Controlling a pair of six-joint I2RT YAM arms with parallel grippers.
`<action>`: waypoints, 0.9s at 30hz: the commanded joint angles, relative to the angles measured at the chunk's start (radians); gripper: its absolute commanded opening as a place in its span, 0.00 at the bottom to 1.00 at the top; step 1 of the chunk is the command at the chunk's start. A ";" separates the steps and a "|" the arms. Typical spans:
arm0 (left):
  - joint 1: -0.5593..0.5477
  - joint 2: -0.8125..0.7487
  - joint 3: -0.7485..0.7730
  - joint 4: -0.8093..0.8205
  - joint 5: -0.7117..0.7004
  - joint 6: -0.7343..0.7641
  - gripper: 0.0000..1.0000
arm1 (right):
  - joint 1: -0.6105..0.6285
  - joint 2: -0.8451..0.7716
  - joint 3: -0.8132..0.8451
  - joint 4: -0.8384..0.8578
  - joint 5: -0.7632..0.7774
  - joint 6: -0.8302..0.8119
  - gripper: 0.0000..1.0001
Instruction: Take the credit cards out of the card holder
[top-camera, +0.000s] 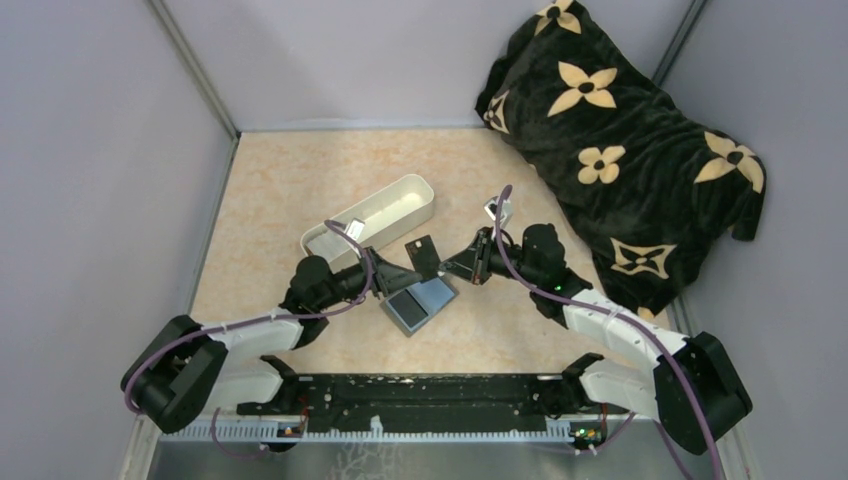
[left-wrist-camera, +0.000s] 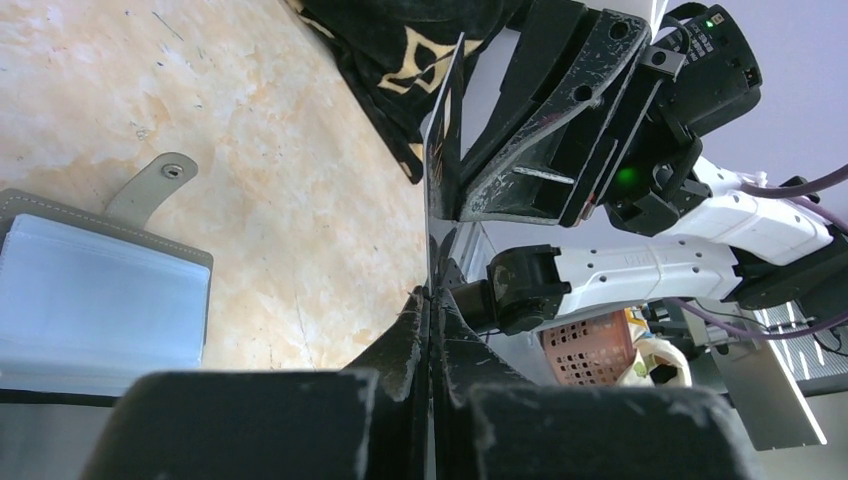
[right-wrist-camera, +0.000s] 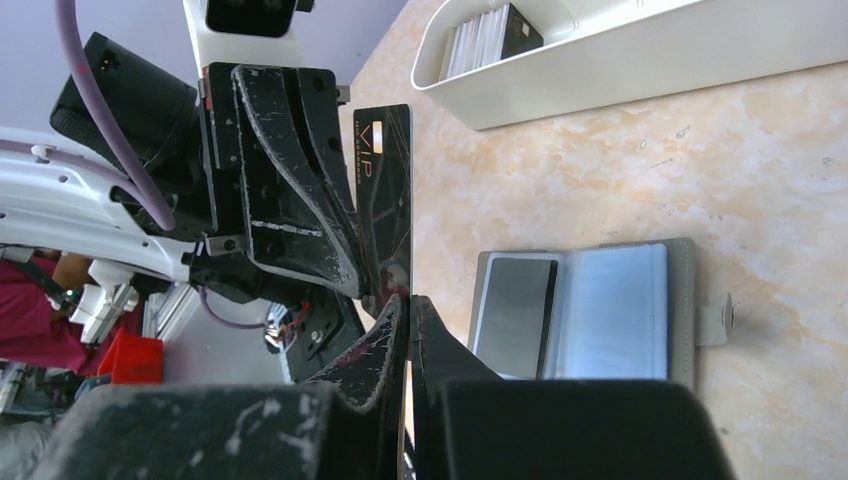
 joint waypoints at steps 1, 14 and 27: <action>0.001 0.021 0.011 0.036 0.008 0.010 0.00 | -0.002 -0.028 0.052 0.074 -0.063 0.018 0.00; 0.003 -0.006 -0.024 0.014 -0.049 0.003 0.42 | -0.002 -0.067 0.087 -0.020 -0.088 -0.049 0.00; 0.010 -0.440 0.186 -0.968 -0.430 0.234 0.83 | 0.000 0.110 0.388 -0.368 0.240 -0.205 0.00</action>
